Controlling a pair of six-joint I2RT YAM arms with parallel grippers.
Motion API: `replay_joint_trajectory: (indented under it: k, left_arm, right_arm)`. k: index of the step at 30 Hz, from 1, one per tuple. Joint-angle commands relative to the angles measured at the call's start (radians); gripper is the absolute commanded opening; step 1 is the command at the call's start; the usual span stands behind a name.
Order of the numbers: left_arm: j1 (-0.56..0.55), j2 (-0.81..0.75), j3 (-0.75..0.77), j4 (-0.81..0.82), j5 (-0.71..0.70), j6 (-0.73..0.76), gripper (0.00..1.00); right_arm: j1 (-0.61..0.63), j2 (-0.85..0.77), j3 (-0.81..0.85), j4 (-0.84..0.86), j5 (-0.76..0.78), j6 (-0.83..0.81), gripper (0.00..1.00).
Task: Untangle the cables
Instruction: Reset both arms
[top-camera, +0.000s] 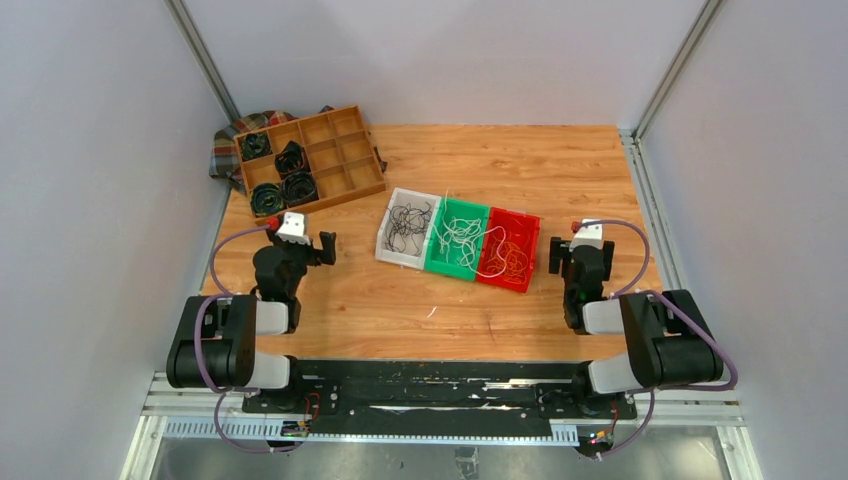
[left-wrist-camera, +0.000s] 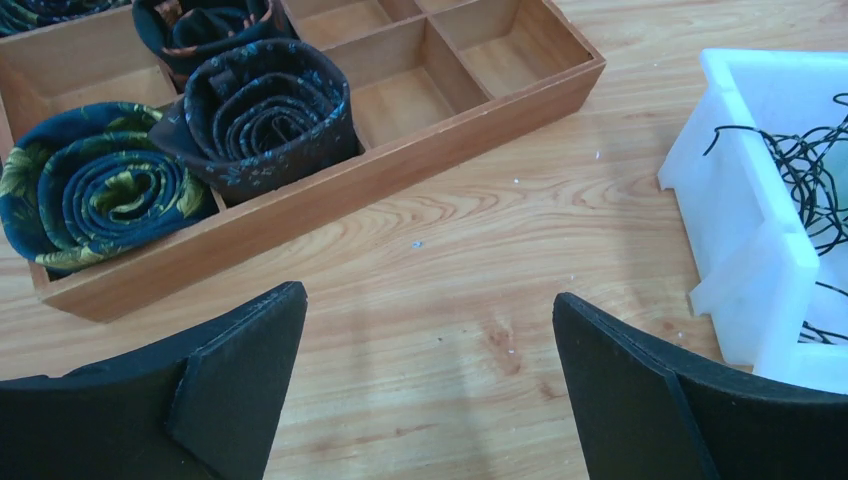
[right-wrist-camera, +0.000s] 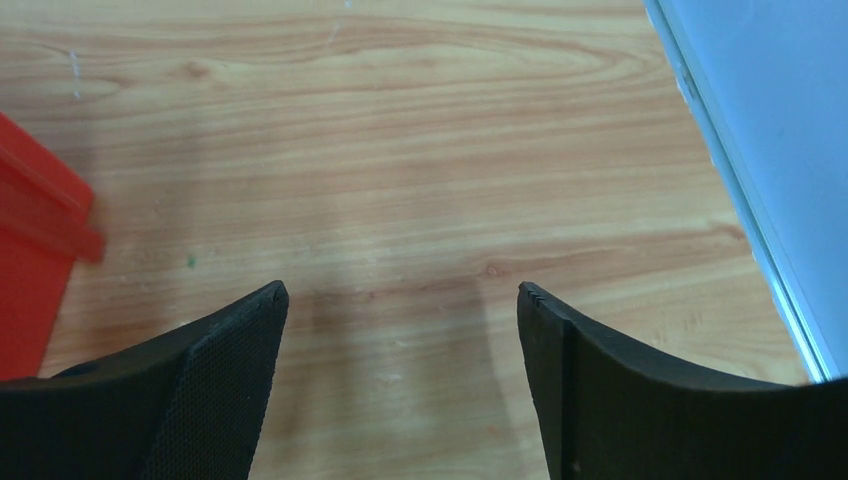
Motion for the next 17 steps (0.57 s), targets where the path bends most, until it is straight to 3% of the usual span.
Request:
replay_joint_trajectory:
  k: [1, 17]
  left_arm:
    - [-0.019, -0.003, 0.017, 0.002, -0.041, 0.022, 0.98]
    - [-0.019, -0.007, 0.017, -0.004, -0.07, 0.012, 0.98]
  right_arm:
    - [-0.02, -0.026, 0.025, 0.068, -0.063, -0.032, 0.84]
    - [-0.033, -0.022, 0.025, 0.069, -0.098, -0.032, 0.85]
